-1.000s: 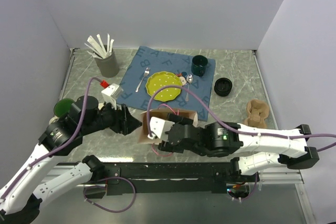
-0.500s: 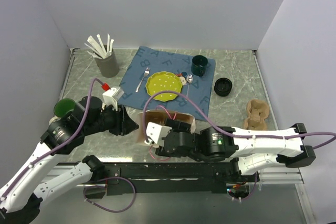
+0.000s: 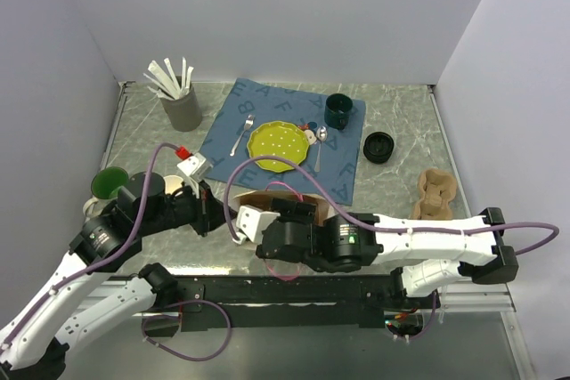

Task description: Pack the takeout coffee

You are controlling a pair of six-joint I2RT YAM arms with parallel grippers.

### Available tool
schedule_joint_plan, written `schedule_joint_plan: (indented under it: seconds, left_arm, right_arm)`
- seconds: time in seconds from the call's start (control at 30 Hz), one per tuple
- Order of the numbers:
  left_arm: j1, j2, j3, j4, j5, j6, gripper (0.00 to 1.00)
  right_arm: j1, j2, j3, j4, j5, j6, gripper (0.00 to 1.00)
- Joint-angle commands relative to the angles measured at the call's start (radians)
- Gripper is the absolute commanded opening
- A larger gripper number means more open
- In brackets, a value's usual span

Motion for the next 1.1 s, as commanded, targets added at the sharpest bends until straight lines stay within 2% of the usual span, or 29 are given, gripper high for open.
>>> schedule_joint_plan:
  seconds: [0.0,0.2,0.33,0.47,0.57,0.6,0.63,0.7,0.83,1.0,1.07]
  left_arm:
    - [0.004,-0.003,-0.024,0.130,0.106,0.078,0.01]
    - [0.004,0.010,-0.018,0.141,0.124,0.148,0.01]
    - [0.004,0.019,-0.029,0.167,0.121,0.190,0.01]
    - [0.004,0.064,-0.005,0.194,0.072,0.172,0.01]
    - [0.004,0.119,0.044,0.164,-0.011,0.092,0.14]
    - [0.004,0.136,0.061,0.142,-0.027,0.070,0.31]
    - [0.004,0.165,0.077,0.085,-0.056,0.017,0.41]
    - [0.004,0.191,0.118,0.024,-0.061,-0.035,0.50]
    - [0.003,0.187,0.140,-0.085,0.000,-0.181,0.56]
    - [0.001,0.080,0.049,-0.025,-0.034,-0.310,0.64]
    - [-0.004,0.081,0.031,-0.017,-0.034,-0.349,0.63]
  right_arm:
    - [-0.049,-0.004,0.065,0.024,-0.012,-0.074,0.47]
    - [-0.147,-0.053,0.043,0.042,-0.087,-0.149,0.47]
    - [-0.172,-0.078,-0.041,0.072,-0.130,-0.210,0.47]
    - [-0.176,-0.113,-0.098,0.082,-0.147,-0.196,0.47]
    - [-0.175,-0.138,-0.131,0.096,-0.139,-0.150,0.46]
    - [-0.175,-0.145,-0.144,0.104,-0.132,-0.140,0.46]
    - [-0.173,-0.145,-0.150,0.113,-0.124,-0.112,0.46]
    - [-0.175,-0.139,-0.156,0.127,-0.112,-0.078,0.45]
    - [-0.172,-0.130,-0.170,0.148,-0.102,-0.014,0.45]
    - [-0.173,-0.139,-0.200,0.168,-0.104,0.032,0.45]
    - [-0.173,-0.142,-0.205,0.168,-0.109,0.037,0.45]
